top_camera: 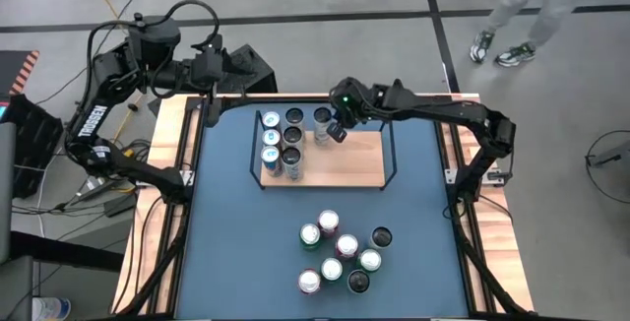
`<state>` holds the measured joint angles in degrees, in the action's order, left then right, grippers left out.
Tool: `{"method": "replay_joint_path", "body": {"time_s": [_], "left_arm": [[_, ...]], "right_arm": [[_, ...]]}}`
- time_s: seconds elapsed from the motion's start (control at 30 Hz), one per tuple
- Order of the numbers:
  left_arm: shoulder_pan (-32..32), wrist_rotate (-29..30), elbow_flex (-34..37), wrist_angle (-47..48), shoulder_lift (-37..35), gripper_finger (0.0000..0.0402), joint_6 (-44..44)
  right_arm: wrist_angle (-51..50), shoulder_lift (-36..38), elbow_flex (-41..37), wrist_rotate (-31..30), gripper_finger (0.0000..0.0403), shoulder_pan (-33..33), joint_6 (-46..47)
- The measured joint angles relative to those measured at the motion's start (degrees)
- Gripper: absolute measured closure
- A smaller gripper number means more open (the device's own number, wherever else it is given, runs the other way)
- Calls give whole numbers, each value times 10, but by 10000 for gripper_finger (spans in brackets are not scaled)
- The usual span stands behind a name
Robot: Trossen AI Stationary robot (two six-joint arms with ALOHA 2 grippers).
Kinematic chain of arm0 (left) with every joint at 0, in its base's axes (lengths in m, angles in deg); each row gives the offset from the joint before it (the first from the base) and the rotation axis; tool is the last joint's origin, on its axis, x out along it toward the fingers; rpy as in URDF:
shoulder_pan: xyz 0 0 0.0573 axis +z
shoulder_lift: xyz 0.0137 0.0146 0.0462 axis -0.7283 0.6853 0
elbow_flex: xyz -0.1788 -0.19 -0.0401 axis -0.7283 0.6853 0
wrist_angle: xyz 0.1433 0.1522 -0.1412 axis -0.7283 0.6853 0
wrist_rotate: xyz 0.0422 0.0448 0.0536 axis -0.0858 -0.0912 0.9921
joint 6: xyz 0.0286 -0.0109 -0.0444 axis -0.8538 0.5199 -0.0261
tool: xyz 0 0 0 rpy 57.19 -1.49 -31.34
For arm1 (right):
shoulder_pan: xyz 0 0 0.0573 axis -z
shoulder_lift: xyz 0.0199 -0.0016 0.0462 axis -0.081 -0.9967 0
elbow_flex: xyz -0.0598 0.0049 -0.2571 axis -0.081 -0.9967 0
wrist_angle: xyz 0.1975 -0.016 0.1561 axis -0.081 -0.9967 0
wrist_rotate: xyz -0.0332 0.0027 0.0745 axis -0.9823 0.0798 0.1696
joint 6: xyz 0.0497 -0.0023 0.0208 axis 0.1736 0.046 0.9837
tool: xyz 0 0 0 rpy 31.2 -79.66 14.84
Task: Place canned beverage on shelf
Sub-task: Put the top white and blue soda can on the shelf, then put the top right white and blue soda can on the shelf aligned with the other white and blue soda can
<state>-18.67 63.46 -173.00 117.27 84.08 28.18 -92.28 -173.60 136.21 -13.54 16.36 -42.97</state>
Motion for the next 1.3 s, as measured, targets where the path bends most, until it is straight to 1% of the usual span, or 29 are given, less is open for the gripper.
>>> {"method": "replay_joint_path", "body": {"time_s": [0.13, 0.37, 0.47, 0.6, 0.67, 0.77, 0.87, 0.93, 1.1, 1.3], "left_arm": [[0, 0, 0, 0, 3, 93, 1], [0, -2, 4, -2, 7, 93, 12], [-5, -11, 15, 1, 7, 93, 5], [-22, -62, 26, -7, 7, 93, -11], [-41, -73, 42, -33, 6, 93, -6], [-75, -70, 75, -62, 8, 93, 0], [-113, -53, 113, -126, 16, 93, 5], [-132, -47, 133, -153, 28, 93, 6], [-173, -46, 143, -213, 89, 93, 16], [-198, -45, 142, -285, 170, 93, 59]], "right_arm": [[1, 0, 0, 11, 367, -10, 3], [-11, 1, 0, 12, 368, -20, 16], [-29, 20, 4, 5, 368, -21, 16], [-61, 75, 33, -3, 368, -26, 18], [-80, 109, 48, -3, 368, -35, 22], [-103, 166, 59, -3, 368, -61, 28], [-114, 219, 59, -3, 367, -88, 61], [-115, 250, 59, -3, 363, -107, 75], [-109, 315, 59, -7, 330, -157, 93], [-109, 358, 58, -24, 282, -190, 103]]}}
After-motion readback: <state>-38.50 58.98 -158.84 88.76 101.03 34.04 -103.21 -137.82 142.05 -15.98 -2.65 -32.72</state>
